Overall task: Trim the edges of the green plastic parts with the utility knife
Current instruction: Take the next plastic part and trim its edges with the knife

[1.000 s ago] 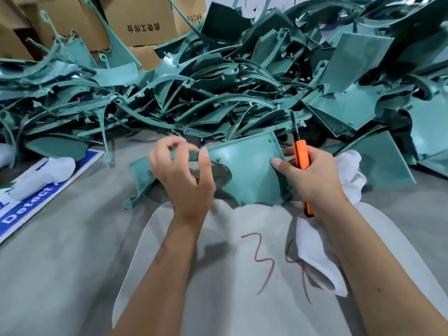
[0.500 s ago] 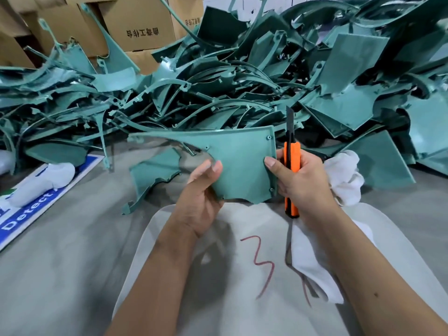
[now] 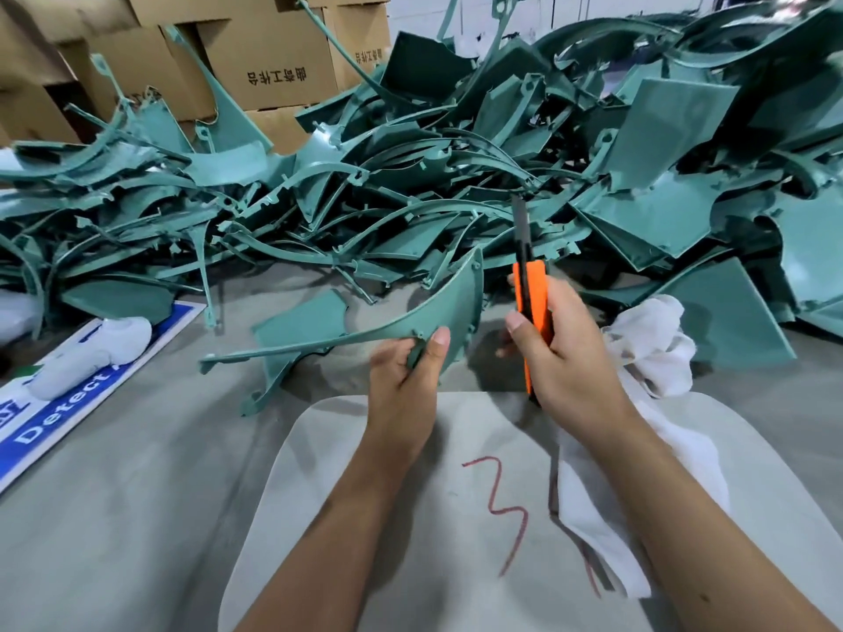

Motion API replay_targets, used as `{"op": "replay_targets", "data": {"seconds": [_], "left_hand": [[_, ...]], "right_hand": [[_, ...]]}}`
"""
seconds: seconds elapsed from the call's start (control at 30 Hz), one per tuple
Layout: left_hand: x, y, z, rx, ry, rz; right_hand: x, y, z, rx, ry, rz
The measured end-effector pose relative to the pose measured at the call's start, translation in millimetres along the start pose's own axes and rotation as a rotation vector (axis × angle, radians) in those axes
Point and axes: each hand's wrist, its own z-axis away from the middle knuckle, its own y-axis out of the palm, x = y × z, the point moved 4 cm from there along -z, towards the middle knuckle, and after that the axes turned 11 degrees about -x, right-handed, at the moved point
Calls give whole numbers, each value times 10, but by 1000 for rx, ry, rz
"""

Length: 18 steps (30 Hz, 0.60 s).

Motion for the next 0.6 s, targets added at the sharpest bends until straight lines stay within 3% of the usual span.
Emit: {"op": "replay_targets", "data": {"seconds": [0.1, 0.27, 0.6], "left_hand": [[10, 22, -26, -12, 31, -40], [93, 6, -58, -76, -4, 19], [57, -8, -63, -26, 40, 88]], "right_hand": [[107, 48, 60, 67, -116, -44], [221, 140, 178, 192, -154, -132], [137, 181, 175, 288, -217, 6]]}}
